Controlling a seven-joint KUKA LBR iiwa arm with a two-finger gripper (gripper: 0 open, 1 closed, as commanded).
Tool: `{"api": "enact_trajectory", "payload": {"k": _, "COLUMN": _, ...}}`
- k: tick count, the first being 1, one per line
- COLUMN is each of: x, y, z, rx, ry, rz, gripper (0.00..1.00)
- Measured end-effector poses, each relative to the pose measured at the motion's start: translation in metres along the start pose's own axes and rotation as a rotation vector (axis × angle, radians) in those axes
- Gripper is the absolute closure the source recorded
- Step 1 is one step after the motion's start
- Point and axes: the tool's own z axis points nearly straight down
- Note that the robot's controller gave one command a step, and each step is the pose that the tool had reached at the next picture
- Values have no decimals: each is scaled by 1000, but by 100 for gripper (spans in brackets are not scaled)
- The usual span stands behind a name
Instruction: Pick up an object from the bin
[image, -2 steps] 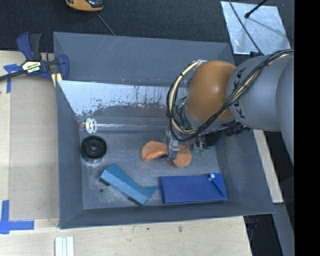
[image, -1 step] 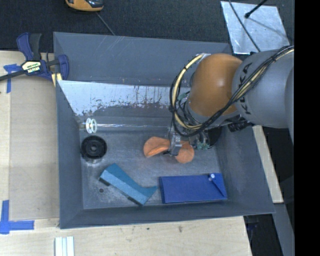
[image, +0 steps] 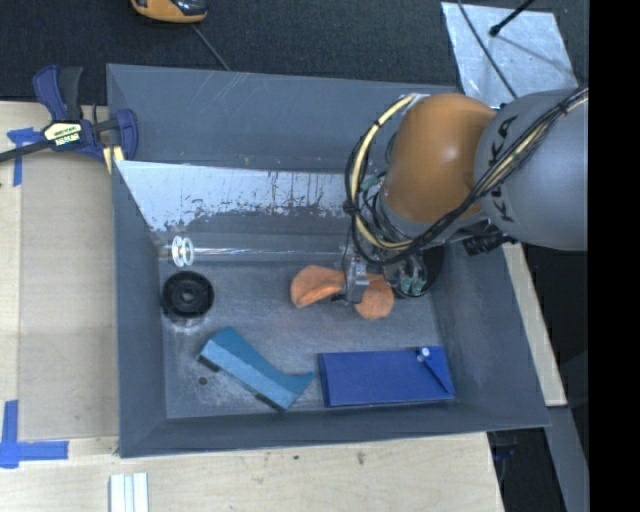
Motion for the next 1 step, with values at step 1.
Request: {"api": "enact_trajectory", "payload": {"k": 1, "x": -1, "y": 0, "z": -19, "rx": -1, "ry": -5, "rz": 0, "gripper": 100}}
